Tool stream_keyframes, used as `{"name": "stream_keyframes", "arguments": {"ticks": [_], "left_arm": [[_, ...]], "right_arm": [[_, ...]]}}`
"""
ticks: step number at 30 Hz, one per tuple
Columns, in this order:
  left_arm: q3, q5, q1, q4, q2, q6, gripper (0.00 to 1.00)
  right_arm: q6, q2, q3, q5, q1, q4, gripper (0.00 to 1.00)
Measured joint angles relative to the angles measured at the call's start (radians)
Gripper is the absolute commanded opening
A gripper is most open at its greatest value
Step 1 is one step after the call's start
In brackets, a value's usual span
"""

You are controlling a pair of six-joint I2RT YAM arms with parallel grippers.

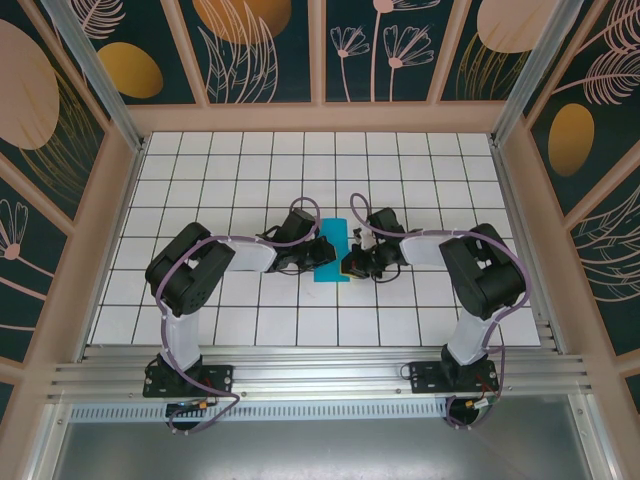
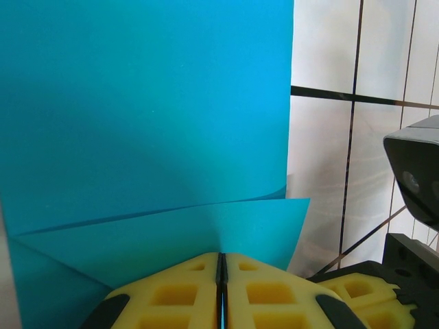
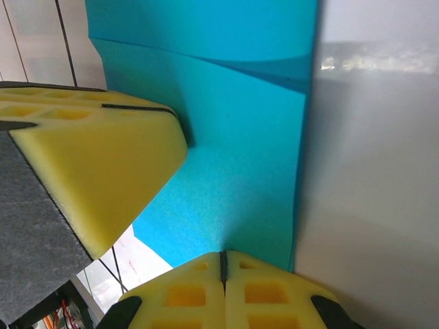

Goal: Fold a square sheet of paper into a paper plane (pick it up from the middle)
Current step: Fold the triangle a second time at the center of the table.

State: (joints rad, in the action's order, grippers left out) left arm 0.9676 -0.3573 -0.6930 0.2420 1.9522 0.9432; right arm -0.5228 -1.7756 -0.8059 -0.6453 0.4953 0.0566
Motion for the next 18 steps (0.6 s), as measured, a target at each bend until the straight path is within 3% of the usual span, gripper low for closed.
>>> {"name": "stream_keyframes", "arguments": {"ticks": [18], "left_arm": [[0.001,0.010,-0.001,-0.003,0.000,0.000,0.12]], "right_arm": [[0.020,0.057,0.069,-0.001,-0.017,-0.014,0.07]]}}
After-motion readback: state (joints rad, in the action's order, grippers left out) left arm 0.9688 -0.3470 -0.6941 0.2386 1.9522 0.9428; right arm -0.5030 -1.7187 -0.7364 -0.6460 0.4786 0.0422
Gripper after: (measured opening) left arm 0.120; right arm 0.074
